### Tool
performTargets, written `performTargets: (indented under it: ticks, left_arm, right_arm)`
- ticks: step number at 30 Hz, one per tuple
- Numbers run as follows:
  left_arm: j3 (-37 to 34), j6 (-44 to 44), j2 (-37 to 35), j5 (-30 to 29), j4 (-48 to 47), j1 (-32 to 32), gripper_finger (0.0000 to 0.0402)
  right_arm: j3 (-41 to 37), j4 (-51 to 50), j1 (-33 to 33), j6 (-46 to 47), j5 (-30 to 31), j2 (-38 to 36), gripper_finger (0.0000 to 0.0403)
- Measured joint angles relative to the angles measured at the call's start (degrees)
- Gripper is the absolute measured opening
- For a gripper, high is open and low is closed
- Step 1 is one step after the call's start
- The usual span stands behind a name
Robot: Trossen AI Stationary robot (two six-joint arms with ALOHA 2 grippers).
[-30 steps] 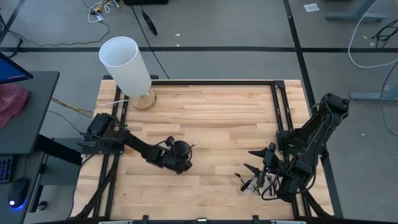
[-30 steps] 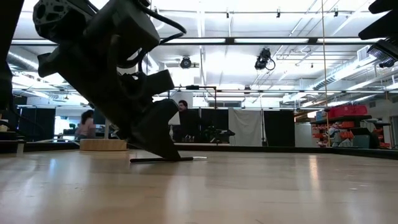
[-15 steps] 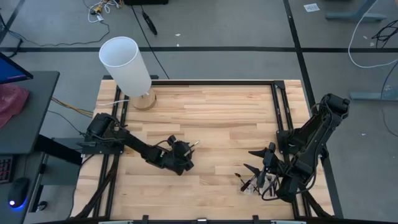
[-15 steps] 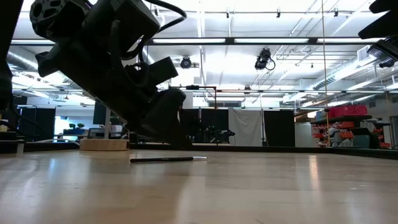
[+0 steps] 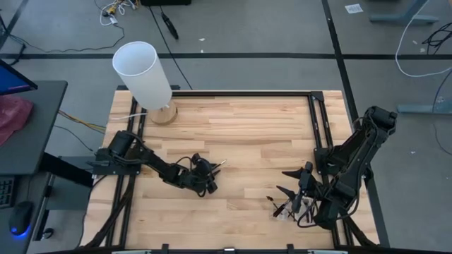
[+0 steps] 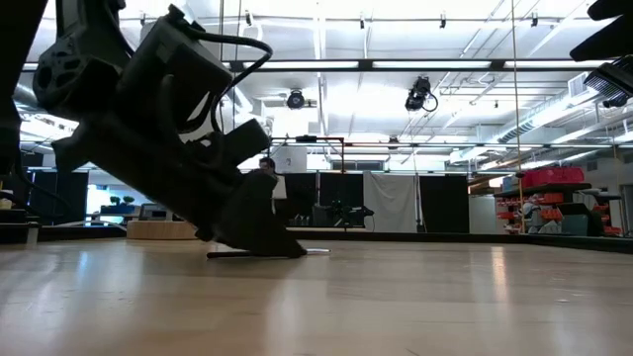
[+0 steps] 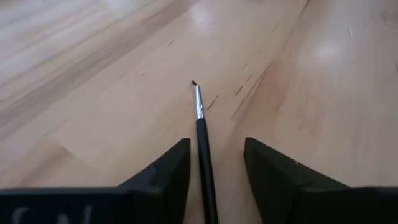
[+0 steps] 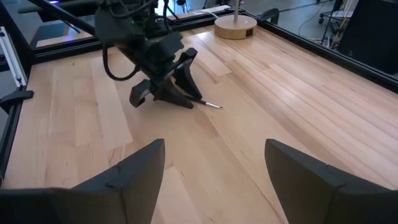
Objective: Pick & Place Makeup Supplies
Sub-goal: Put the silver makeup brush into the transparent organizer
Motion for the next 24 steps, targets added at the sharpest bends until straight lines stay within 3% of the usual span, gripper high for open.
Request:
performTargets:
  ticks: [5,14,21,24]
  left_arm:
    - [0.15,-1.96,1.73,-2.05,0.40,-0.08,0.0119]
    - [-0.07,-0.87,2.00,-0.56,2.01,1.24,0.0118]
    - [0.09,-1.24,1.82,1.77,0.87,1.45,0.0021]
    - [0.09,-1.18,1.78,1.93,0.76,1.45,0.0016]
  right_arm:
    - [0.00,0.11,-0.11,0.00,0.47,0.00,0.0279]
    - [0.00,0.28,-0.22,0.00,0.49,0.00,0.0279]
    - [0.00,0.32,-0.22,0.02,0.47,0.00,0.0279]
    - [0.00,0.33,-0.22,-0.51,0.42,0.00,0.0279]
